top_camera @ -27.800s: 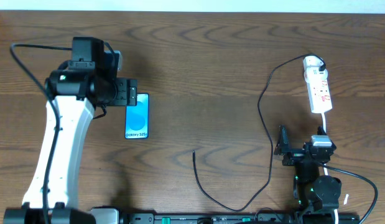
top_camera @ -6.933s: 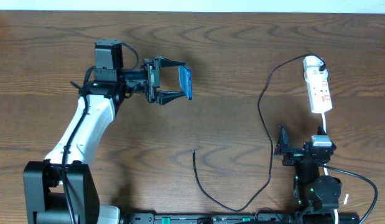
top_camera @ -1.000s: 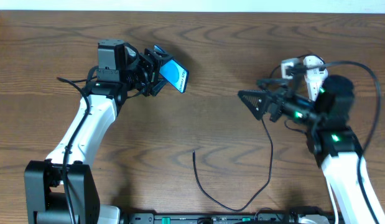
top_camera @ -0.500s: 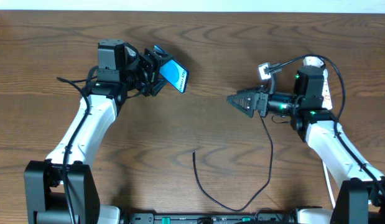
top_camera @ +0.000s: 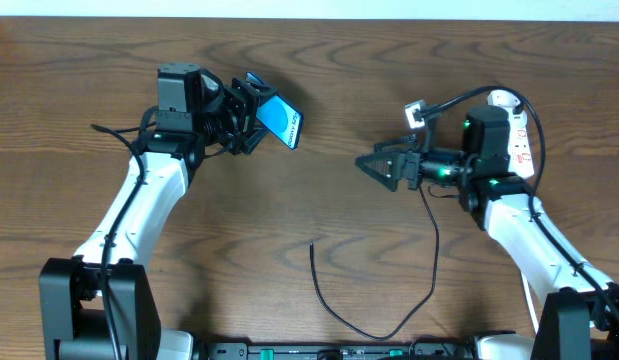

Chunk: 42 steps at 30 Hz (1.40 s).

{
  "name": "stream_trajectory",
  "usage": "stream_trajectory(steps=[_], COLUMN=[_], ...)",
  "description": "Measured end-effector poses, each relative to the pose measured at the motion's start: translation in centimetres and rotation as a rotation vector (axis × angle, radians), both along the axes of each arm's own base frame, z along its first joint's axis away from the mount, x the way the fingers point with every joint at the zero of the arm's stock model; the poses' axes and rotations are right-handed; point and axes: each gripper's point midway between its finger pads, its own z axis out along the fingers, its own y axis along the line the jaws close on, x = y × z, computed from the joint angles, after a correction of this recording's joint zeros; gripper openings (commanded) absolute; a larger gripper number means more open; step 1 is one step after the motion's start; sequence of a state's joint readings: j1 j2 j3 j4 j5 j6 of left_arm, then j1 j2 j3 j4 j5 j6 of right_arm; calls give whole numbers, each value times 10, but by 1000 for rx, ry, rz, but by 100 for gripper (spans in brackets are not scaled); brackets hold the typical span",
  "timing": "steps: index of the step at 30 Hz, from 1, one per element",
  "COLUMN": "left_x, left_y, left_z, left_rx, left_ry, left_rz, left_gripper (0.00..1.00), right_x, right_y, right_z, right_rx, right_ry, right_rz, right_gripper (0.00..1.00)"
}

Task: Plug charger to phone and switch on socket
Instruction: 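Move the right gripper toward the phone's edge held by the left gripper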

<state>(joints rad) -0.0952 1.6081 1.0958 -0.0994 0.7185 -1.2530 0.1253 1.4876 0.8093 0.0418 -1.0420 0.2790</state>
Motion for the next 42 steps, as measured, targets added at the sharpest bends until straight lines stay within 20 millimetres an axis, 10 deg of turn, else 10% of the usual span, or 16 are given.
stream_trajectory(steps=[11, 42], left_x=[-3, -18], left_y=[-20, -58], left_z=[-6, -10], left_rx=[57, 54], left_ry=[-7, 40], left_rz=[-7, -20], left_gripper=[7, 7], right_x=[9, 14], right_y=[44, 69], right_z=[-3, 14], right_rx=[-121, -52], right_ry=[-141, -94], right_rz=[-52, -150], right_gripper=[99, 95])
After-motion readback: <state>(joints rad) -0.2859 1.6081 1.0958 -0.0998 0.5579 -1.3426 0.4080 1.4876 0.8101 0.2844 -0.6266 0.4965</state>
